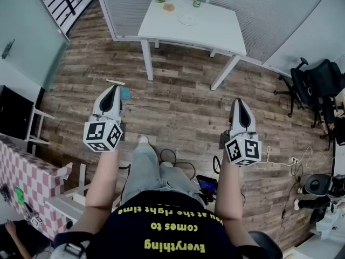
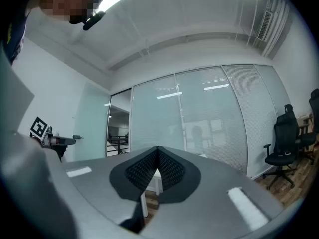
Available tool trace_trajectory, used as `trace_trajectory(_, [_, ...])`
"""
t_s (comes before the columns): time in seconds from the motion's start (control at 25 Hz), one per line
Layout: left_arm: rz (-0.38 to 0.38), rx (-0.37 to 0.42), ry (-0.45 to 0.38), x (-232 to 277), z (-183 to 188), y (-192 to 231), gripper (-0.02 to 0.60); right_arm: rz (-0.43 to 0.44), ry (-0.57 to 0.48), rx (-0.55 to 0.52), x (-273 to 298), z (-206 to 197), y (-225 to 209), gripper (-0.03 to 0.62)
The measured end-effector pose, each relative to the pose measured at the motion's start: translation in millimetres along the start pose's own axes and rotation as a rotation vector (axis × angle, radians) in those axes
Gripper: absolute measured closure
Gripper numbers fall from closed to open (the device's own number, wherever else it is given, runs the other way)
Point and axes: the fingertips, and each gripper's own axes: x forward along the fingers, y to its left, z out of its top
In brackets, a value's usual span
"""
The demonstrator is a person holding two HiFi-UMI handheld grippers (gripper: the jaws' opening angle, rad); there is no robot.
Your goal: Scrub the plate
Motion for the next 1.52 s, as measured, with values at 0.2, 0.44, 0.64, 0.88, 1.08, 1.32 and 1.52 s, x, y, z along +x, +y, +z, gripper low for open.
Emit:
trace_trajectory(0.2, [-0.006, 0.003, 0.001, 8, 1, -2, 0.58, 0.007, -0.007, 0.009, 7, 3, 1, 0.589])
trace_trajectory(0.44, [-0.032, 0.01, -0.008, 24, 7, -14, 0.58, 0.006, -0.015, 0.006, 12, 8, -5, 0.589])
trace_trajectory(0.64, [-0.044, 0.0, -0.001, 42, 5, -16, 0.58, 0.01, -0.015, 0.016, 24, 4, -5, 0.589])
trace_trajectory(0.88, [-0.056, -0.012, 0.015, 78, -5, -4, 0.58, 0.016, -0.012, 0.053, 53, -8, -8, 0.589])
trace_trajectory(1.08, [-0.055, -0.025, 0.015, 124, -8, 17, 0.58, 0.008, -0.014, 0.05, 96, -10, -16, 0.588])
trace_trajectory(1.32, [-0.048, -0.03, 0.003, 195, -1, 57, 0.58, -0.001, -0.018, 0.032, 167, -8, -24, 0.588])
trace_trajectory(1.52, [-0.06, -0.025, 0.002, 253, 9, 89, 0.58, -0.027, -0.03, 0.043, 224, -7, -28, 0.588])
